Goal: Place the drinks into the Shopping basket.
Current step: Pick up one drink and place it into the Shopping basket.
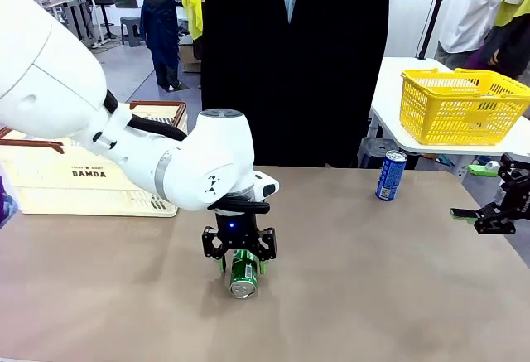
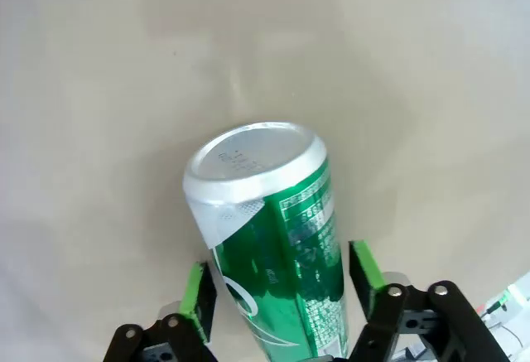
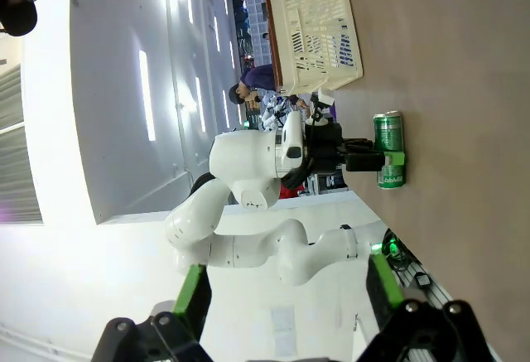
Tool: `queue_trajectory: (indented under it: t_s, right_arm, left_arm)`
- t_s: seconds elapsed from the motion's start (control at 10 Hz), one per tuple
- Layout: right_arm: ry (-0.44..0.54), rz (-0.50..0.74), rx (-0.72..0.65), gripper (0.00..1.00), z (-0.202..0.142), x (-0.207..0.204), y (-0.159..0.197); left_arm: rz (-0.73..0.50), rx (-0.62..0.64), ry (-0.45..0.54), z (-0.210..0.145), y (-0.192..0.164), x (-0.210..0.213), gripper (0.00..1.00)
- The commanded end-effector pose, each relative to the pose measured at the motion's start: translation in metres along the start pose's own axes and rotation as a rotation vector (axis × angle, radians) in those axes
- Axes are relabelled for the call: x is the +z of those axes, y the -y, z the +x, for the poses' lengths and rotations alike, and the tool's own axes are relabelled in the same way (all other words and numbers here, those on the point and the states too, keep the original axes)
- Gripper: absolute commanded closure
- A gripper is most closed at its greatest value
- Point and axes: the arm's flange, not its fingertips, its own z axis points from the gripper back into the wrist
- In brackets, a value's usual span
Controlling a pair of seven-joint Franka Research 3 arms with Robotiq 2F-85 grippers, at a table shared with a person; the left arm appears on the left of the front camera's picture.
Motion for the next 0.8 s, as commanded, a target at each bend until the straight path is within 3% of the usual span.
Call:
queue_trajectory:
  t_s: [0.0, 0.4, 0.5, 0.7]
  right_arm:
    - [-0.007, 0.000, -0.002, 0.00, -0.002, 0.001, -0.004]
    - [-0.007, 0.000, -0.002, 0.00, -0.002, 0.001, -0.004]
    - [-0.007, 0.000, -0.002, 0.00, -0.002, 0.001, -0.004]
    - [-0.007, 0.000, -0.002, 0.00, -0.002, 0.001, -0.004]
  left_arm:
    - [0.013, -0.006, 0.010, 0.003, 0.001, -0.002, 1.00]
    - [0.010, -0.002, 0.024, 0.002, -0.001, 0.004, 1.00]
    - [-0.010, -0.012, 0.041, 0.001, -0.005, 0.023, 1.00]
    - [-0.014, 0.020, 0.053, 0.010, -0.021, 0.128, 1.00]
